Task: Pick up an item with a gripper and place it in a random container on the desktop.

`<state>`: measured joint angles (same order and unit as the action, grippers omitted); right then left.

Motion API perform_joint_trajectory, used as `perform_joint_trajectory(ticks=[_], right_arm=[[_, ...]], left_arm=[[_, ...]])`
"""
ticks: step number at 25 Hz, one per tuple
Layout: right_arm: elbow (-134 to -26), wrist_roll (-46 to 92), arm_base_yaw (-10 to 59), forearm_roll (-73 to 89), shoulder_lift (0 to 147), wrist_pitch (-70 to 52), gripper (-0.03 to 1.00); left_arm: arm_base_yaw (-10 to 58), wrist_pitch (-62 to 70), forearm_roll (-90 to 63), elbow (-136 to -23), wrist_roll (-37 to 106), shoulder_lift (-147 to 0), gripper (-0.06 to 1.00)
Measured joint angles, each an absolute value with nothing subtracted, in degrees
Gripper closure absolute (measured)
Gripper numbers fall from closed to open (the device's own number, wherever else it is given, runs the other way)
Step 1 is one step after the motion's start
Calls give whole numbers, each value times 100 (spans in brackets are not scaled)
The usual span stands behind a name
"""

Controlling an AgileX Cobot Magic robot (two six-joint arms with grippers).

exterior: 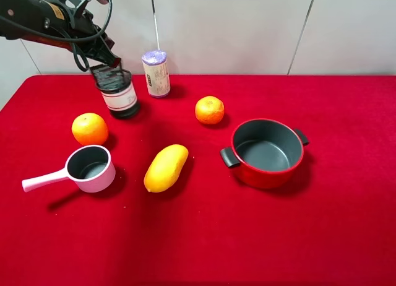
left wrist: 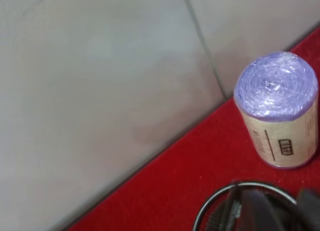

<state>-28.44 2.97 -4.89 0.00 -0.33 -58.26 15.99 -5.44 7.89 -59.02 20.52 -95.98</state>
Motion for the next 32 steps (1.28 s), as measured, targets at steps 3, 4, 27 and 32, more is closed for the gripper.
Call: perform_joint_trajectory(ticks=[3, 4, 27, 32], right_arm=[[-2844, 297, -489, 0, -33, -5826, 27], [-2844, 297, -489, 0, -33, -5826, 27], [-2844, 297, -489, 0, -33, -5826, 27], [-2844, 297, -489, 0, -33, -5826, 27]], left_arm=[[1599, -549, 789, -5902, 2052, -9598, 60], [1599, -549, 789, -5902, 2052, -9598, 57], [1599, -572, 784, -5902, 2052, -9598, -5], [1599, -572, 784, -5902, 2067, -9598, -5]])
